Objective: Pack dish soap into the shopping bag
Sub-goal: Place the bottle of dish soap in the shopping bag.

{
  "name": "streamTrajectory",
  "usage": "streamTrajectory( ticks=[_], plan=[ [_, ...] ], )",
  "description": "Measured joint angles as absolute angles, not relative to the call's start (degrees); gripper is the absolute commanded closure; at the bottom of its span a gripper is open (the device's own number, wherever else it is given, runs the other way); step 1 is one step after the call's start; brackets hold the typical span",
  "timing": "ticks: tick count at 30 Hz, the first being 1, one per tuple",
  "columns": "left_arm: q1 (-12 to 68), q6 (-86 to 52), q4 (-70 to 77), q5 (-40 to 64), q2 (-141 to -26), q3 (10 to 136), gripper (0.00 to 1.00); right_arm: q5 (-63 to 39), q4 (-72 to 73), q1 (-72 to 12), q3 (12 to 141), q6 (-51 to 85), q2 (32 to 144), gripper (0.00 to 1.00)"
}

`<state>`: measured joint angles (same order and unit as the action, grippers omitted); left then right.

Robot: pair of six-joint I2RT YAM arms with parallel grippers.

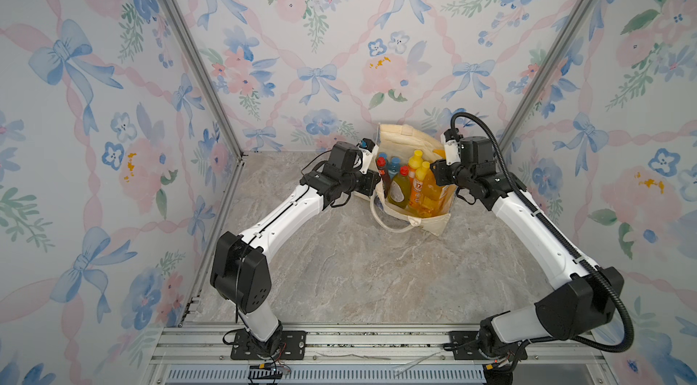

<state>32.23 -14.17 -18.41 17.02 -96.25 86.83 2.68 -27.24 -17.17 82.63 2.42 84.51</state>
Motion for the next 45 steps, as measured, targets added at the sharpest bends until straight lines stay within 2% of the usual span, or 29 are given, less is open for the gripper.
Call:
streamTrajectory(
  ticks=[10,21,45],
  plan=[
    [32.23,-14.17,-18.59,16.99,-96.25,86.83,1.0,0.86,-34.26,-17.08,87.81,-1.41,88.92,1.0],
    [32.18,-15.2,-18.57,17.02,-96.25,86.87,1.0,7.11,-35.68,-16.91,89.25,-5.15,90.91,1.0],
    [32.16,-15.68,-18.63,17.02,-96.88,88.31,1.0,6.9,-23.46,-15.29,78.65,-1.74,89.43,1.0]
  ],
)
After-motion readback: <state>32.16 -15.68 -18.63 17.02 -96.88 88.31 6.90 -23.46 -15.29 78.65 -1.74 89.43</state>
